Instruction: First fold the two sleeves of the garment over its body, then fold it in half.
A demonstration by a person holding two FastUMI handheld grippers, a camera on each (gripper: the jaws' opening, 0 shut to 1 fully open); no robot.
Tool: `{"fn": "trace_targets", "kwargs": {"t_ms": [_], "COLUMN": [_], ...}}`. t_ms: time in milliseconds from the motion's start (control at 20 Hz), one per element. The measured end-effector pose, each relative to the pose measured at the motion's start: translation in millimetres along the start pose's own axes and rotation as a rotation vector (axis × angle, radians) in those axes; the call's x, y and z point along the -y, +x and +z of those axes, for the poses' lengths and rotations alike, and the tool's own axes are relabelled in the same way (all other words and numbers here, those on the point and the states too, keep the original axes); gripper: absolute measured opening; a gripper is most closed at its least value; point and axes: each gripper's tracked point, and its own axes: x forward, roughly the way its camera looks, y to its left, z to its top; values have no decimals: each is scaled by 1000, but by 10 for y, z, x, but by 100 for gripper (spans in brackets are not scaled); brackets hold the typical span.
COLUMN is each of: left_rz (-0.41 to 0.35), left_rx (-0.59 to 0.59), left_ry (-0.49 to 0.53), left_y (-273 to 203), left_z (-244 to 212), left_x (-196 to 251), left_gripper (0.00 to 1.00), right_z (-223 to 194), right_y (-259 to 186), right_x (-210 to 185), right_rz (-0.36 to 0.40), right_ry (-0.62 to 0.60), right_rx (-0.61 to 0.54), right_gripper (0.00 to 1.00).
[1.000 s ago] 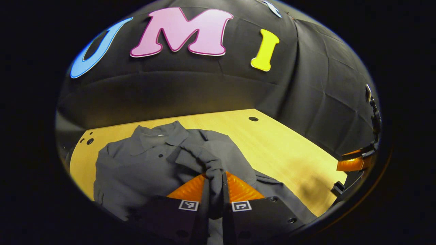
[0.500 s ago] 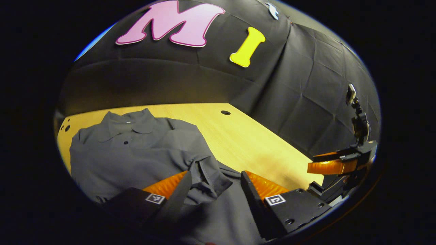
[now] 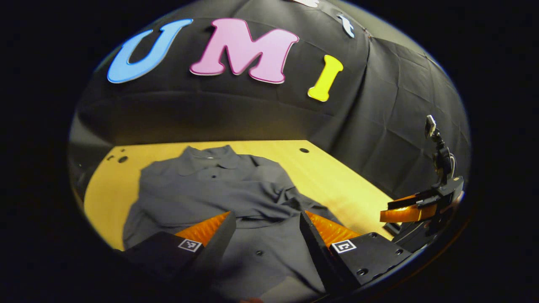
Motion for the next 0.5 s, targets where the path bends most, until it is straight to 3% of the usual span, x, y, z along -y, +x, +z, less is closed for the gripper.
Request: {"fn": "trace_targets", "kwargs": {"t_ms": [250,500], "left_rz": [142,241], "left_rx": [-64,-143], "left_ry": [-39,-72], "left_y": [-680,-1189], "left_z": [-474,-944], "left_x": [-740,-1276], "left_gripper": [96,96], "right_z": [-336,-623], "right_y": [28,23], "right_x": [-263,-216], "right_rz": [2,-47], "right_ry": [-30,-40], "right_rx": [-53,-90], "right_gripper": [99,99]}}
